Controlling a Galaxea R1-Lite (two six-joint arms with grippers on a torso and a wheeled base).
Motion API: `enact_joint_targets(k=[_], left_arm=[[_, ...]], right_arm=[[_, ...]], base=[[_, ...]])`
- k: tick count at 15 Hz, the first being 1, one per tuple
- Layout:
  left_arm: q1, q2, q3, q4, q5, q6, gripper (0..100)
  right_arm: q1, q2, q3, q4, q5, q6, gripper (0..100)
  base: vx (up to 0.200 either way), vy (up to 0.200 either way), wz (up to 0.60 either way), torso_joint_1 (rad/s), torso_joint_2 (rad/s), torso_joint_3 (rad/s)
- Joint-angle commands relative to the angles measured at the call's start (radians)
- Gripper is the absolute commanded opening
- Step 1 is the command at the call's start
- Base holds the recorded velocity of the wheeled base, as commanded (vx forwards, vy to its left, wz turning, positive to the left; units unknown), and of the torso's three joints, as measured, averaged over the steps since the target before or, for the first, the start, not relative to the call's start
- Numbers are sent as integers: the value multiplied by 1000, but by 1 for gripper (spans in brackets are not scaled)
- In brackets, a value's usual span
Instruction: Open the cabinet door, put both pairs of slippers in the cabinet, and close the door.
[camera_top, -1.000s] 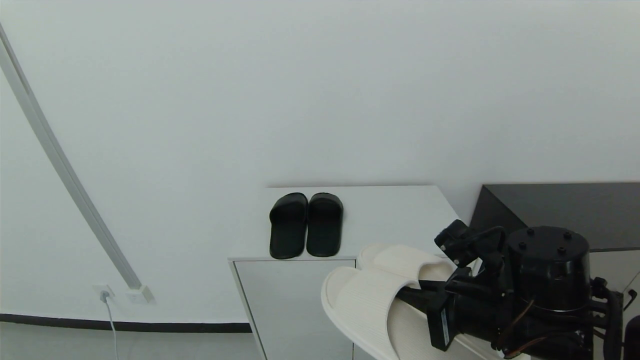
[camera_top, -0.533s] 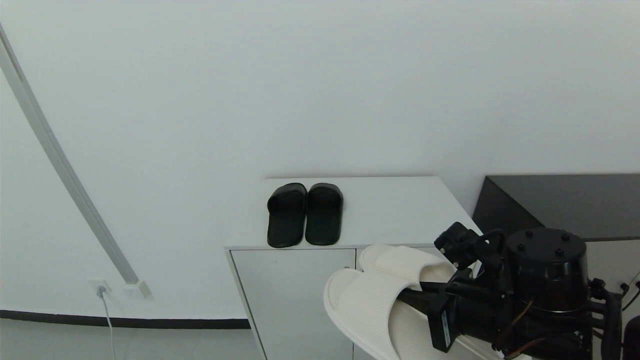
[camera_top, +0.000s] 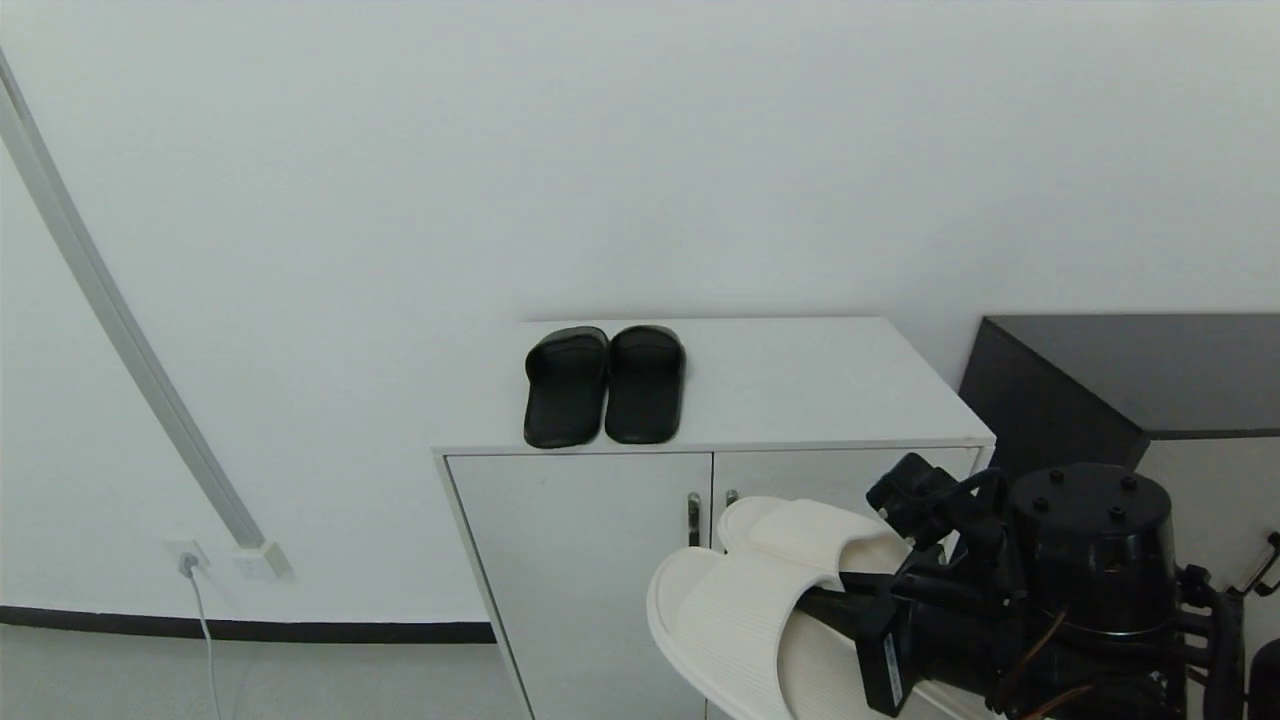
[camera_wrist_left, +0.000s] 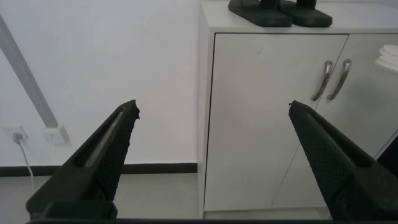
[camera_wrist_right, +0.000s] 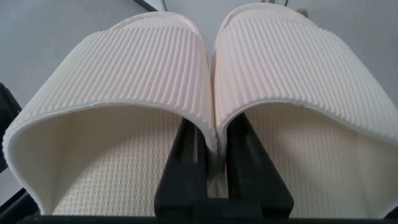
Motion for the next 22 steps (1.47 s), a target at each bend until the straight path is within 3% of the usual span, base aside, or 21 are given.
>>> enact_joint_targets(k=[1,11,22], left_arm=[[0,0,0,0,-1,0,100],[0,2,-2,0,-2,1,100],[0,2,-2,2,-9,12,100]], right_arm=[[3,2,3,0,0,0,0],[15,2,22,-12,-4,-2,0],[21,16,37,-12,-6,-16,0]], base=[[0,0,0,-222,559,330],[0,0,0,-193,515,320],[0,0,0,-109,462,350]])
